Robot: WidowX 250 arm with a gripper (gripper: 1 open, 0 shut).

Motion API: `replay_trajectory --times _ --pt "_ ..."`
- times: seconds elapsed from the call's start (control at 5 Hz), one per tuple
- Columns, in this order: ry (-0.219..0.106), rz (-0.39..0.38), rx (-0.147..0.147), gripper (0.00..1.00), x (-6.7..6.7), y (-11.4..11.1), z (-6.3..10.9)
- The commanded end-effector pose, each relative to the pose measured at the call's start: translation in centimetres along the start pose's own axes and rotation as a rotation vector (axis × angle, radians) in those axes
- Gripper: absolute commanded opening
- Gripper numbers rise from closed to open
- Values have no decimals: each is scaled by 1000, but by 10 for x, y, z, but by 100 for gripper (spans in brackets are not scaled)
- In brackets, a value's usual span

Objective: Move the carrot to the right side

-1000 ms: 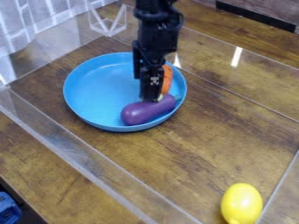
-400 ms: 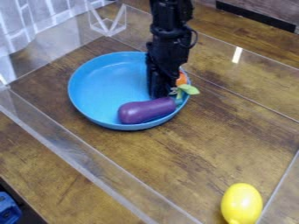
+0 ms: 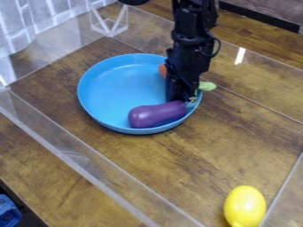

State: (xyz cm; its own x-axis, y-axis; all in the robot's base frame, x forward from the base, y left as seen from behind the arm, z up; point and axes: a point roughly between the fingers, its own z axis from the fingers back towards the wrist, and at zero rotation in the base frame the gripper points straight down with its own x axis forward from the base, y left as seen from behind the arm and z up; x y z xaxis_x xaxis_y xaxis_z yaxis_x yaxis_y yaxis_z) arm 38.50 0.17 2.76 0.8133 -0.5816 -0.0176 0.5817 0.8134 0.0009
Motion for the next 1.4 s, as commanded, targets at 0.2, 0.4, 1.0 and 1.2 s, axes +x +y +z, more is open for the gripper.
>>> replay_trajectory --times 0.2,0.4,1.0,1.2 --pt "-92 -176 52 0 5 9 39" --pt "-95 -167 58 0 1 5 55" --pt "-110 -152 78 100 -22 -37 78" --pt "-124 -123 84 100 -20 -56 83"
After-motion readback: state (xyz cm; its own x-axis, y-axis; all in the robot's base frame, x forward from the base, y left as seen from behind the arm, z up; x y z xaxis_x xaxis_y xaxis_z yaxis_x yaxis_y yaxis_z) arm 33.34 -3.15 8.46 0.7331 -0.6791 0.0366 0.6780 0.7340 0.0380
